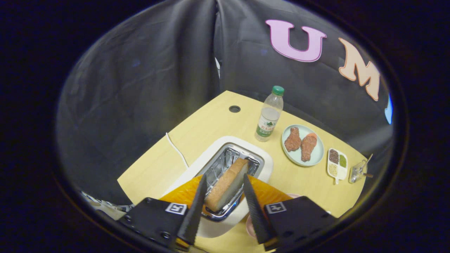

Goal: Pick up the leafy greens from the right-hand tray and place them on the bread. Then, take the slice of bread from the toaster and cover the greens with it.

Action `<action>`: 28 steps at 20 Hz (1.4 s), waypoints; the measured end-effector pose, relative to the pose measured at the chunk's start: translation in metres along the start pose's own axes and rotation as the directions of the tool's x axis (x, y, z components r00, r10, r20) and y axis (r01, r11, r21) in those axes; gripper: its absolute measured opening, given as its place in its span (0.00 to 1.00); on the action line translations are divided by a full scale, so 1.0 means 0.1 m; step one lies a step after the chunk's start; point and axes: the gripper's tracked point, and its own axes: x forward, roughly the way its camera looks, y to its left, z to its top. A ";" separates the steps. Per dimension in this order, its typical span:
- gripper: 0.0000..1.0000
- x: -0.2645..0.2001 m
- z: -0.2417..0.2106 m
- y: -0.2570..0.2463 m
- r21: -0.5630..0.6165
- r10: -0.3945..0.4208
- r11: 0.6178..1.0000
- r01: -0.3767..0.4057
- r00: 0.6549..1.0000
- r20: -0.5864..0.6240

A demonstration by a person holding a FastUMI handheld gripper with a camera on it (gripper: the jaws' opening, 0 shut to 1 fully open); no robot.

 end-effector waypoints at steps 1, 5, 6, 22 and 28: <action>0.47 0.01 -0.01 -0.03 0.002 -0.010 1.000 0.010 1.000 0.000; 0.17 0.00 0.05 -0.10 0.056 -0.029 0.998 0.029 1.000 0.002; 0.11 -0.06 0.02 -0.10 0.083 -0.020 0.996 0.020 1.000 0.000; 0.11 -1.00 0.36 -0.81 0.232 -0.075 0.973 0.016 0.967 0.244; 0.11 -0.83 -0.29 -1.22 0.326 -0.109 0.944 0.048 0.979 0.171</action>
